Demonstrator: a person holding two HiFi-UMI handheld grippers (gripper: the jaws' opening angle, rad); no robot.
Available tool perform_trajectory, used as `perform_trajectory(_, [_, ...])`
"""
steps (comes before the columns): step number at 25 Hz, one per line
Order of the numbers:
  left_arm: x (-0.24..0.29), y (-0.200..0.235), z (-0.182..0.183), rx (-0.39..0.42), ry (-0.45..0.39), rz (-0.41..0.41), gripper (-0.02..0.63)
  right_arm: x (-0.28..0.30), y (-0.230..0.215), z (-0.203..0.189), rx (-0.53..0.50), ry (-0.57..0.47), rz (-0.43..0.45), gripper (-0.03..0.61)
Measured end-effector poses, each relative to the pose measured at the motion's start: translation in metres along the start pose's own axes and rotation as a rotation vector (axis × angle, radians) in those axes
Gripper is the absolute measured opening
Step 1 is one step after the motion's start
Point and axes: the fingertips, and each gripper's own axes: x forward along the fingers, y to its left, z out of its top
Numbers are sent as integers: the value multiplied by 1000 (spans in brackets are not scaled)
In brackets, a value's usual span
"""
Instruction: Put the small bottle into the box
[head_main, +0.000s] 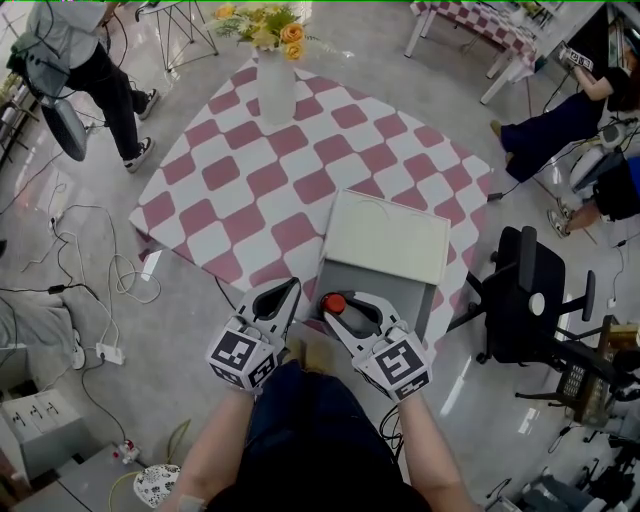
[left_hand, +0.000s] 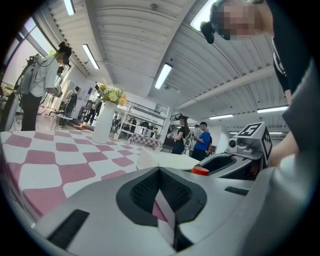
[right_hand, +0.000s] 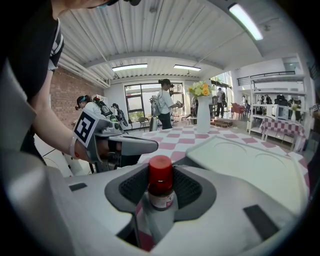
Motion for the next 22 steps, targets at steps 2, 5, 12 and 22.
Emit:
perform_trajectory(2, [0, 1, 1, 1, -3, 0, 9, 0, 0, 0, 3, -3, -5, 149])
perform_trajectory(5, [0, 1, 3, 0, -8, 0, 9, 0, 1, -1, 1, -2, -9, 149])
perform_trajectory(12, [-1, 0, 2, 1, -8, -9, 9, -1, 2, -2, -3, -2, -14, 149])
perform_trajectory(22, [-2, -4, 2, -9, -8, -17, 9, -4, 9, -11, 11, 17, 1, 179])
